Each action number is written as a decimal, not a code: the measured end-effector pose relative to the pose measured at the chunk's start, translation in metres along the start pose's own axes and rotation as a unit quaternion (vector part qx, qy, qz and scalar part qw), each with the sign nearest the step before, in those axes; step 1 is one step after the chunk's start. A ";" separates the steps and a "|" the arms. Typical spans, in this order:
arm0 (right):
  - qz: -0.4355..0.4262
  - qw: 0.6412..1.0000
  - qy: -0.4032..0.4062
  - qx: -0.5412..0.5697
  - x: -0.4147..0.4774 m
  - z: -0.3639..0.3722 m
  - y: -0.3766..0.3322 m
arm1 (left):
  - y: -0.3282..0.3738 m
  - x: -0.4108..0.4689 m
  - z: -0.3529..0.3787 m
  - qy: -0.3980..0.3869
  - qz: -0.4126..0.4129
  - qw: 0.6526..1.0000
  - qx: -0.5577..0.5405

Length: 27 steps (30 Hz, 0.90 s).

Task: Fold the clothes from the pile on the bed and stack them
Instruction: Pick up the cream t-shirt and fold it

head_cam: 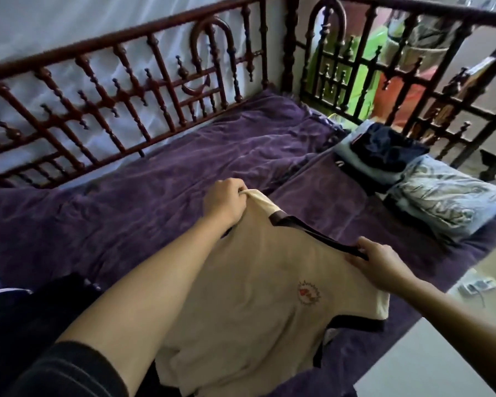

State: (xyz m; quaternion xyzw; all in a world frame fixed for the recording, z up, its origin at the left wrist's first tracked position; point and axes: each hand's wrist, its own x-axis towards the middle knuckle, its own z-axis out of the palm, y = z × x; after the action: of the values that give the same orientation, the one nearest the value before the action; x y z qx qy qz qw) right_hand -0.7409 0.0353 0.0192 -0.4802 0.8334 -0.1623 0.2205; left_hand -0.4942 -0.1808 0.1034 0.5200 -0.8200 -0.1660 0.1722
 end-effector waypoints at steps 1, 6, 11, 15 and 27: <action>0.014 1.000 -0.012 -0.008 0.021 0.004 0.026 | 0.015 0.013 0.027 -0.009 -0.008 1.000 -0.006; 0.086 0.993 -0.069 -0.031 0.113 0.027 0.151 | 0.094 0.075 0.166 -0.074 -0.054 0.995 -0.050; 0.181 0.978 -0.086 -0.060 0.177 0.039 0.253 | 0.155 0.119 0.281 -0.133 -0.056 0.980 -0.138; 0.197 0.965 -0.129 -0.119 0.204 0.043 0.287 | 0.150 0.106 0.314 -0.216 -0.068 0.958 -0.176; -0.082 0.964 -0.238 -0.086 0.266 0.115 0.111 | -0.038 -0.065 0.232 -0.190 -0.461 0.866 -0.041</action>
State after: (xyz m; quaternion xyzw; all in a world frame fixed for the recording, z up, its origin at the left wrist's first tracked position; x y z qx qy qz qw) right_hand -0.8793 -0.1497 -0.1883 -0.5889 0.7252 0.0115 0.3566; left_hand -0.5441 -0.1153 -0.1266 0.7898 -0.4959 -0.3555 -0.0626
